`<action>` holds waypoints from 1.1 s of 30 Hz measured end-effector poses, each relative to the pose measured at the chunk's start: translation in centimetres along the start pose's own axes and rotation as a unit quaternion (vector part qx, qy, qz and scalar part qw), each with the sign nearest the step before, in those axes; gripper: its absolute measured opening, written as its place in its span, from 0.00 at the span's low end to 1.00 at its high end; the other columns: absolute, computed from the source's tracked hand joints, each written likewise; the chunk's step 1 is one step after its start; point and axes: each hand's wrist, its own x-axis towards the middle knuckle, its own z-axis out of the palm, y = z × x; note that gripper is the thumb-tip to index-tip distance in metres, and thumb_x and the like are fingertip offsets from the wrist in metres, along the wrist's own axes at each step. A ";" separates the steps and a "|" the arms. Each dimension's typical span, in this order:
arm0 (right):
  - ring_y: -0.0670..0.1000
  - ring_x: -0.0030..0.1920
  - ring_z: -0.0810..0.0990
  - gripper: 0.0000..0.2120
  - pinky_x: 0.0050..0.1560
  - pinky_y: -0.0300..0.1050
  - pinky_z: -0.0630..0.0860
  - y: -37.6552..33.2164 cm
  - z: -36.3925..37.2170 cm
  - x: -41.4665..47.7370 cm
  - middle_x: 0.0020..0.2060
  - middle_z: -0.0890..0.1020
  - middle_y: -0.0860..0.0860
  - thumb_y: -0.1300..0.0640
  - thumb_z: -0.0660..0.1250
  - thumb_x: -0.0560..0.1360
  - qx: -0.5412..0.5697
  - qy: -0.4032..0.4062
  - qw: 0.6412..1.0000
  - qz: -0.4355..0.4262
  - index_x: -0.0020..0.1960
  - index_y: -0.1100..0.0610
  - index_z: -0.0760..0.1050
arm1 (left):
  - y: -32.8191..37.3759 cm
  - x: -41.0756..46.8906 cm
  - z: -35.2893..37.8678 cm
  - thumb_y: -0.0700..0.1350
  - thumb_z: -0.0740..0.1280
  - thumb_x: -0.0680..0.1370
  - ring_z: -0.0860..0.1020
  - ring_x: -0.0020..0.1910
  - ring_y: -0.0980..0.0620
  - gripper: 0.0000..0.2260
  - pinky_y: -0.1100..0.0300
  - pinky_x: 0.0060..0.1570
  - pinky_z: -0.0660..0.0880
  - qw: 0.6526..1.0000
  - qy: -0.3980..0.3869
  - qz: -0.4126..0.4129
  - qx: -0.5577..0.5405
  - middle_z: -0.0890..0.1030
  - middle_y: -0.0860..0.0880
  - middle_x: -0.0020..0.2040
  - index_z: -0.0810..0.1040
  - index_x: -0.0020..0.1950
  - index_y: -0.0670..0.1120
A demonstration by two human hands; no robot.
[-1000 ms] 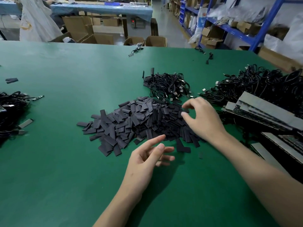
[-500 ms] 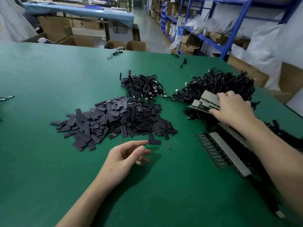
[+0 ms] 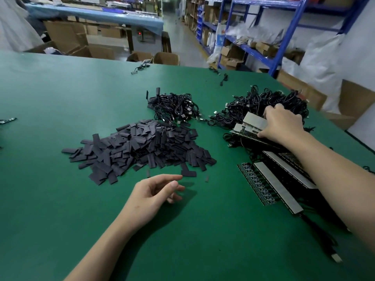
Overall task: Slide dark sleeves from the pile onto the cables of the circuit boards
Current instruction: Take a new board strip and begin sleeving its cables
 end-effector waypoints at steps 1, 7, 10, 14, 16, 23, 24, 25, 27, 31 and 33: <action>0.63 0.60 0.77 0.28 0.62 0.62 0.72 0.1 -0.1 0.0 0.62 0.74 0.58 0.49 0.80 0.71 0.003 0.005 1.000 -0.003 0.63 0.58 0.72 | 0.0 0.0 0.0 0.52 0.66 0.78 0.86 0.46 0.48 0.16 0.55 0.49 0.82 1.000 0.001 -0.001 0.001 0.88 0.48 0.51 0.82 0.62 0.47; 0.57 0.53 0.75 0.22 0.58 0.59 0.76 1.7 -1.8 1.0 0.53 0.74 0.52 0.51 0.79 0.72 0.054 0.002 0.997 -0.059 0.62 0.54 0.76 | -0.1 0.1 -0.1 0.46 0.66 0.82 0.86 0.46 0.49 0.11 0.59 0.48 0.81 1.000 -0.001 -0.008 0.012 0.88 0.49 0.51 0.82 0.62 0.48; 0.57 0.52 0.75 0.24 0.57 0.59 0.78 1.9 -2.8 1.7 0.53 0.77 0.53 0.48 0.80 0.71 0.073 -0.017 0.995 -0.071 0.59 0.54 0.74 | 0.1 0.1 -0.1 0.49 0.66 0.80 0.86 0.46 0.49 0.13 0.59 0.48 0.82 1.000 -0.003 -0.006 0.014 0.88 0.49 0.51 0.82 0.62 0.48; 0.57 0.49 0.74 0.32 0.49 0.57 0.76 1.5 -3.4 2.0 0.46 0.73 0.51 0.43 0.83 0.65 0.075 -0.005 0.995 -0.071 0.56 0.55 0.68 | 0.1 0.0 0.0 0.45 0.65 0.83 0.86 0.47 0.49 0.10 0.58 0.49 0.82 1.000 -0.008 -0.003 0.027 0.88 0.50 0.51 0.82 0.63 0.48; 0.57 0.50 0.74 0.31 0.48 0.56 0.75 1.4 -3.6 2.2 0.49 0.74 0.53 0.46 0.84 0.66 0.080 0.014 0.994 -0.071 0.56 0.56 0.68 | 0.6 -0.1 0.2 0.47 0.66 0.82 0.86 0.48 0.49 0.11 0.57 0.50 0.82 1.000 -0.004 -0.001 0.026 0.88 0.51 0.52 0.82 0.62 0.49; 0.61 0.56 0.76 0.25 0.54 0.57 0.77 1.5 -5.6 2.8 0.60 0.76 0.60 0.55 0.78 0.72 0.112 0.083 0.987 -0.081 0.63 0.61 0.73 | 5.9 4.2 6.2 0.45 0.68 0.83 0.77 0.65 0.64 0.17 0.67 0.66 0.72 0.972 -0.098 0.138 0.166 0.81 0.55 0.65 0.76 0.73 0.51; 0.62 0.58 0.77 0.25 0.55 0.57 0.77 1.6 -5.9 2.9 0.61 0.76 0.61 0.54 0.77 0.72 0.120 0.087 0.986 -0.080 0.63 0.61 0.73 | 6.8 5.5 7.9 0.45 0.66 0.84 0.75 0.68 0.62 0.18 0.64 0.69 0.70 0.978 -0.116 0.123 0.119 0.79 0.53 0.68 0.73 0.75 0.50; 0.62 0.59 0.77 0.25 0.55 0.56 0.76 1.6 -6.3 2.9 0.62 0.76 0.61 0.54 0.77 0.72 0.130 0.091 0.984 -0.078 0.64 0.61 0.73 | 7.6 6.9 9.7 0.45 0.64 0.85 0.74 0.70 0.59 0.19 0.61 0.72 0.69 0.986 -0.132 0.091 0.051 0.77 0.51 0.71 0.71 0.76 0.49; 0.62 0.59 0.77 0.25 0.56 0.55 0.76 1.9 -7.2 2.9 0.63 0.77 0.61 0.53 0.77 0.72 0.143 0.105 0.981 -0.073 0.64 0.61 0.74 | 9.3 9.8 13.2 0.46 0.60 0.87 0.71 0.74 0.52 0.20 0.53 0.75 0.67 0.981 -0.155 0.008 -0.113 0.71 0.48 0.76 0.66 0.79 0.47; 0.62 0.60 0.77 0.24 0.56 0.54 0.74 2.5 -9.3 2.3 0.61 0.79 0.61 0.52 0.76 0.71 0.163 0.130 0.975 -0.076 0.64 0.61 0.76 | 11.8 14.3 18.1 0.49 0.55 0.88 0.70 0.74 0.45 0.22 0.48 0.75 0.67 0.911 -0.132 -0.114 -0.375 0.66 0.42 0.79 0.62 0.81 0.43; 0.61 0.58 0.77 0.23 0.55 0.53 0.74 2.8 -10.5 1.8 0.60 0.80 0.60 0.53 0.76 0.72 0.171 0.137 0.972 -0.088 0.63 0.61 0.77 | 12.8 15.8 19.7 0.51 0.54 0.88 0.67 0.77 0.42 0.24 0.46 0.76 0.65 0.880 -0.126 -0.137 -0.436 0.64 0.41 0.80 0.59 0.82 0.45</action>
